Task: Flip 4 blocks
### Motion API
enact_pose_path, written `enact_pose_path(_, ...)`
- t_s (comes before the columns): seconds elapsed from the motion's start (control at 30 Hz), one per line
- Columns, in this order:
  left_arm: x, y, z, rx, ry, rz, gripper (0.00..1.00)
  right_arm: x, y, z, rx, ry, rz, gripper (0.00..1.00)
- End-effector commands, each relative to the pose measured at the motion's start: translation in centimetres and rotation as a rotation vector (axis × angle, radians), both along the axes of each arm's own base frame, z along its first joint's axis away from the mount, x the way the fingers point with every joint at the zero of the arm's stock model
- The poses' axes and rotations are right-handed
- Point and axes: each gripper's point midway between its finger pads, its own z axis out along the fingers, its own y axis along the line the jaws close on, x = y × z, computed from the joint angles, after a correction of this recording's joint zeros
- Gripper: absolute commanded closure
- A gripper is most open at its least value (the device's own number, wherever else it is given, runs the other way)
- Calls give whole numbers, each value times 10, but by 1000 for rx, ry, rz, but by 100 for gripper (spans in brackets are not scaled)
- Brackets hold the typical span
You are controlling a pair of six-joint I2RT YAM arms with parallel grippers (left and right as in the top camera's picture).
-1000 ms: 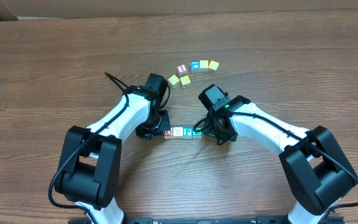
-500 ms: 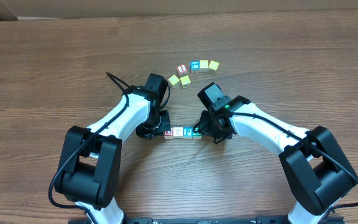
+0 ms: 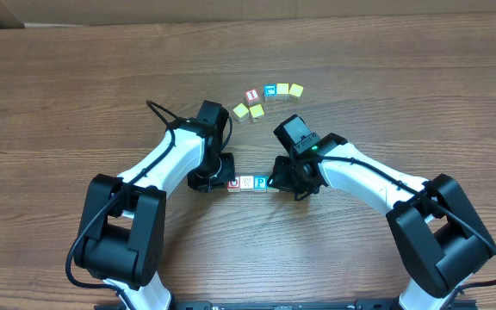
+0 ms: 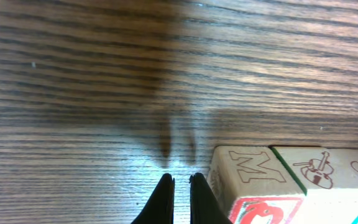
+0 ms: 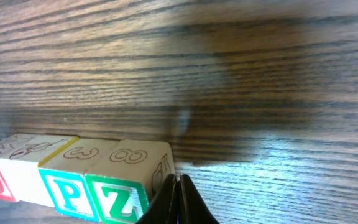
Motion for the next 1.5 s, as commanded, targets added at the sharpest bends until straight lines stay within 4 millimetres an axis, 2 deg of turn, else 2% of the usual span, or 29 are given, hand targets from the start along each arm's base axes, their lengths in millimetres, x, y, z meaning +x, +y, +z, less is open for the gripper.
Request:
enact_pose_path(0.0,-4,1,-7,-4,27,-17,96,-4,3,-1,13,7,28,96)
enact_pose_path(0.4,-4,0,-7,-6,28,-17,96,-4,3,-1,13,7,27,96)
enact_pose_path(0.6,-7,-10,-5,-67,43,-24,96,-6,2,-2,9,13,27,95)
enact_pose_path(0.97,4,-9,-6,-55,-3,-25,96,-6,2,-2,10,12,27,95)
enact_pose_path(1.13,5,0,-7,-5,-13,-25,96,-6,2,-2,10,12,27,94)
enact_pose_path(1.47,0,1,-7,2,7,-34,96,-4,3,-1,13,7,27,92)
